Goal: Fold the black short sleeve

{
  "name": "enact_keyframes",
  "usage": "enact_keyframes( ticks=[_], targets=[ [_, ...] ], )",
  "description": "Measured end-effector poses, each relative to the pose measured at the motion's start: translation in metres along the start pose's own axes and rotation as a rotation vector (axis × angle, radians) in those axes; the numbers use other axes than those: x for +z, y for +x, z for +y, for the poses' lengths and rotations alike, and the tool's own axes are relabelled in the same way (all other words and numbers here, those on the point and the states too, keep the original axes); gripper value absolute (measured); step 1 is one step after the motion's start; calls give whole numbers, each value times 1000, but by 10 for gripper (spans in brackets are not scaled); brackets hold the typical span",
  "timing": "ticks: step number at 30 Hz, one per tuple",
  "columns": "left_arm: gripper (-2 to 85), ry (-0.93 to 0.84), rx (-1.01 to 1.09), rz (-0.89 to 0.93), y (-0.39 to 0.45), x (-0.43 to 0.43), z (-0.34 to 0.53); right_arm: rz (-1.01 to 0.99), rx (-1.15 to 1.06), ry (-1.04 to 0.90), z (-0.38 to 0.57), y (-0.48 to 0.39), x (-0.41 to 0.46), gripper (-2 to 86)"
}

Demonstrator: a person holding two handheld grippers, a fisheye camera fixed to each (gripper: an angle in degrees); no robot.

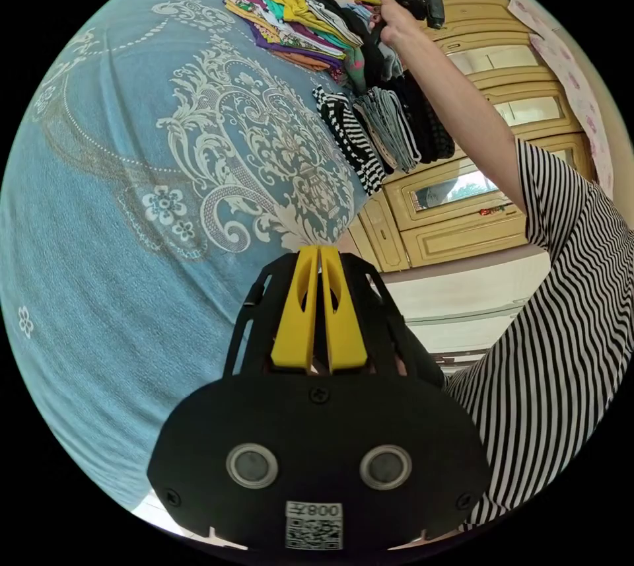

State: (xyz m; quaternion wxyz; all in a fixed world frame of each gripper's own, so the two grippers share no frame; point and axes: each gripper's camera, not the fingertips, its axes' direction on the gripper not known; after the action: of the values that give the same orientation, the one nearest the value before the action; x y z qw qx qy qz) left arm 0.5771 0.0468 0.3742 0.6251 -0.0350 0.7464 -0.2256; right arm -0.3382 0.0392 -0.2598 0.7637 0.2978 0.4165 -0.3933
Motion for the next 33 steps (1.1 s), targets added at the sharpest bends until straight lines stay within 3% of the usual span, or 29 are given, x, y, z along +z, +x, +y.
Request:
enact_keyframes(
  ticks=[7,12,24,33],
  targets=[
    [2,9,7,-7,14,-45,12,120,38,-52,-7,-10,23,65],
    [2,26,2,-9,27,-78,24,83,79,-13,-2,-3,7,24],
    [7,170,35,-42,87,-191,64,-315,19,168,19,-10,-124,11],
    [73,473,29,-168,138,-332,121,-585,-179,154,54,-81,-222,9]
  ],
)
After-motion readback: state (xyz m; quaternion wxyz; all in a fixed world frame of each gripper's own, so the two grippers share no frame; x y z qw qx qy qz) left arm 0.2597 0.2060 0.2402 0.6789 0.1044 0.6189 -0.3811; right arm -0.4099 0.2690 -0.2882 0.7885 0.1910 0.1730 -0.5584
